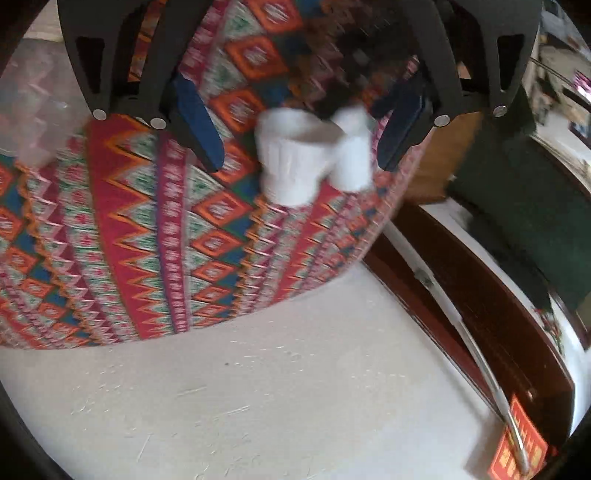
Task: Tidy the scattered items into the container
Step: 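Grasp the white pill bottle with the left tool while the right tool grasps the white cap, then carry the white pill bottle and white cap into the pink box and open both tools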
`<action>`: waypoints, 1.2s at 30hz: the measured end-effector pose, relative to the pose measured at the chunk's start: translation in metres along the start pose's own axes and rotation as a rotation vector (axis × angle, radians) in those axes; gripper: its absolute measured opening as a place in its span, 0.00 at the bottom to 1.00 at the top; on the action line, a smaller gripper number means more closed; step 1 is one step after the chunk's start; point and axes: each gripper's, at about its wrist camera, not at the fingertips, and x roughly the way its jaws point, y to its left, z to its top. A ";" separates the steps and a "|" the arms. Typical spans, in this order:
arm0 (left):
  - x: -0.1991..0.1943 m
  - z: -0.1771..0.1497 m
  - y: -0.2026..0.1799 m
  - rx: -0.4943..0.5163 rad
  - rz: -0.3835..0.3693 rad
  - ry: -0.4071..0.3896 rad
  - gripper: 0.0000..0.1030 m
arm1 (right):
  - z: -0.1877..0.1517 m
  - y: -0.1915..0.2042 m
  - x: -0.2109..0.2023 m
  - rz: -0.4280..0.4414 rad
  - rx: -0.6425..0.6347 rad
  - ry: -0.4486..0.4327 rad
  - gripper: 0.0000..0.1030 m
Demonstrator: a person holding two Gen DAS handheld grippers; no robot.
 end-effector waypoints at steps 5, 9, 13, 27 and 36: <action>0.000 0.002 -0.001 0.002 0.002 0.003 0.87 | -0.003 0.005 0.041 -0.039 0.009 0.084 0.85; 0.000 0.001 0.002 0.002 0.001 0.006 0.87 | -0.013 -0.006 0.043 -0.027 0.017 0.058 0.59; -0.003 0.001 0.005 -0.007 -0.027 0.007 0.92 | -0.012 -0.027 0.031 -0.011 0.091 0.015 0.59; -0.007 0.009 0.037 -0.151 -0.118 -0.035 0.43 | -0.002 -0.031 -0.006 0.090 0.131 -0.065 0.59; -0.068 0.001 0.033 -0.132 -0.065 -0.164 0.43 | -0.019 0.010 -0.080 0.142 0.095 -0.132 0.59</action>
